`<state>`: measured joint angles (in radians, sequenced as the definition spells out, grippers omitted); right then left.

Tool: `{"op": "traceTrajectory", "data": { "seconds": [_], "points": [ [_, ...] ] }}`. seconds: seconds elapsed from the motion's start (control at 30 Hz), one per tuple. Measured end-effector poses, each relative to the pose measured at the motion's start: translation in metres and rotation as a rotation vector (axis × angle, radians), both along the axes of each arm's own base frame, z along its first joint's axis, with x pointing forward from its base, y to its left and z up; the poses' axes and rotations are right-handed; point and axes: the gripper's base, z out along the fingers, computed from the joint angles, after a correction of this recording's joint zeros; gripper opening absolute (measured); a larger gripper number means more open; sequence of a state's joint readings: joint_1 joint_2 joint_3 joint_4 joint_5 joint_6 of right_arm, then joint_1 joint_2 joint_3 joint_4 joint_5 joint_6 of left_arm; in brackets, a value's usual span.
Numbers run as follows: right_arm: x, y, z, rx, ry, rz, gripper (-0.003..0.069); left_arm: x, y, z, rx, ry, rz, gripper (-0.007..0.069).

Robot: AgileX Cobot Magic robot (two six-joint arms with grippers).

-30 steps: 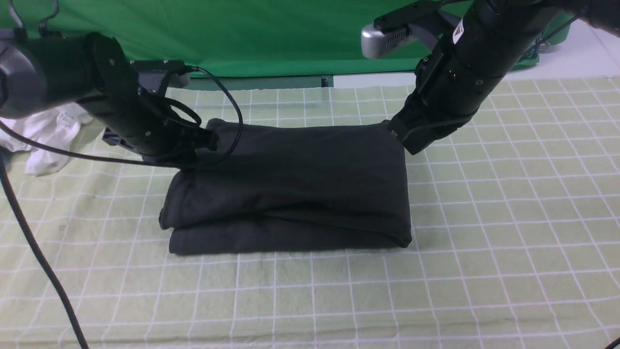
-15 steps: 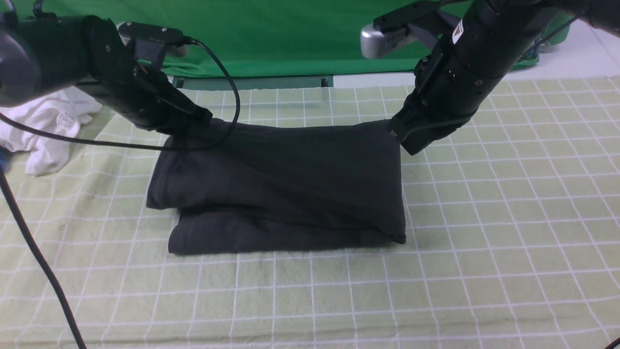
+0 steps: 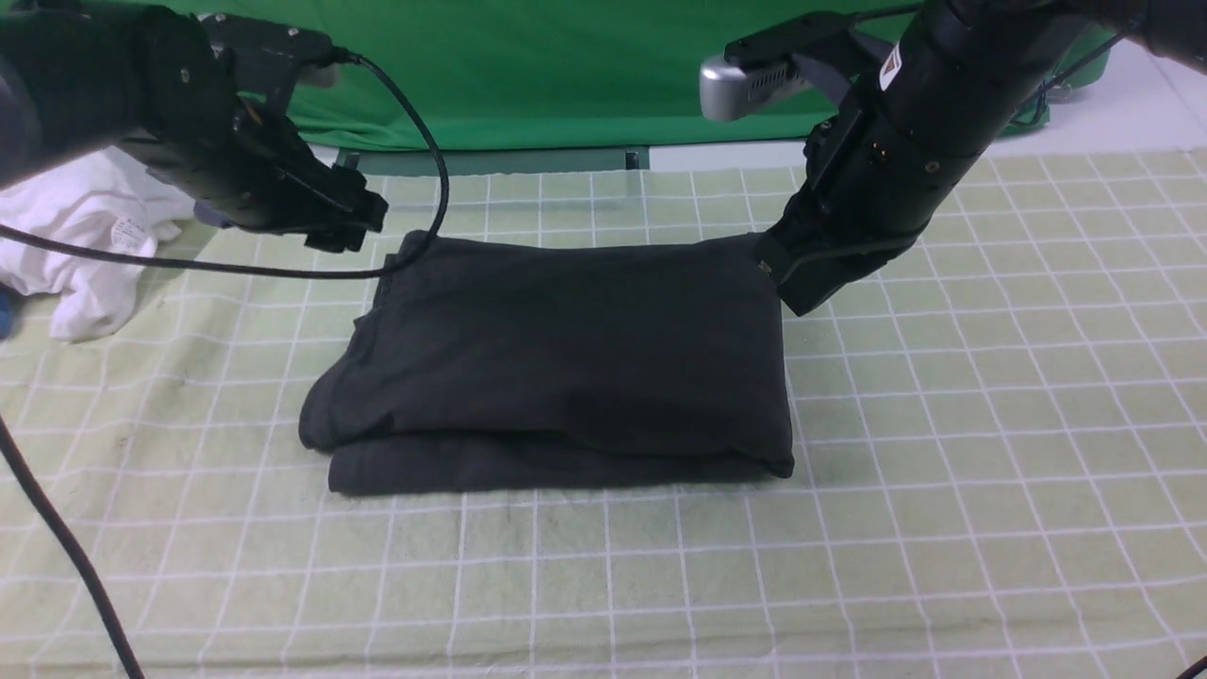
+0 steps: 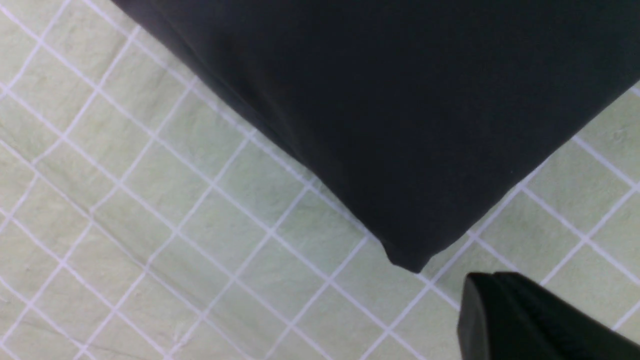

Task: Fold a long-sleeved shirt over a green coffee tablecloth.
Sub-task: 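Fold the right end of the dark garment over onto its left end with the right gripper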

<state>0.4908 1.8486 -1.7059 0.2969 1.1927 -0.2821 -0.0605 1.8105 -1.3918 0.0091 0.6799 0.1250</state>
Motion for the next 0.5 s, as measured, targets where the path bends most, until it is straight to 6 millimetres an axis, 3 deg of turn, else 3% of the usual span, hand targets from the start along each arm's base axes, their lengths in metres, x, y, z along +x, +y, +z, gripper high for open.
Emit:
{"op": "traceTrajectory", "data": {
  "seconds": [0.13,0.27,0.5],
  "points": [
    [-0.001,0.000,0.000,0.005,0.009,0.001,0.0008,-0.020,0.001,0.002,-0.014,0.180,0.037,0.0476],
    [-0.001,0.001,0.000,0.012,0.013,0.004,0.0008,-0.037,0.001,-0.013,-0.017,0.331,0.044,0.0446],
    [-0.001,0.002,0.000,0.018,0.015,0.008,0.0008,-0.045,-0.002,-0.047,-0.070,0.314,0.065,0.0439]
  ]
}}
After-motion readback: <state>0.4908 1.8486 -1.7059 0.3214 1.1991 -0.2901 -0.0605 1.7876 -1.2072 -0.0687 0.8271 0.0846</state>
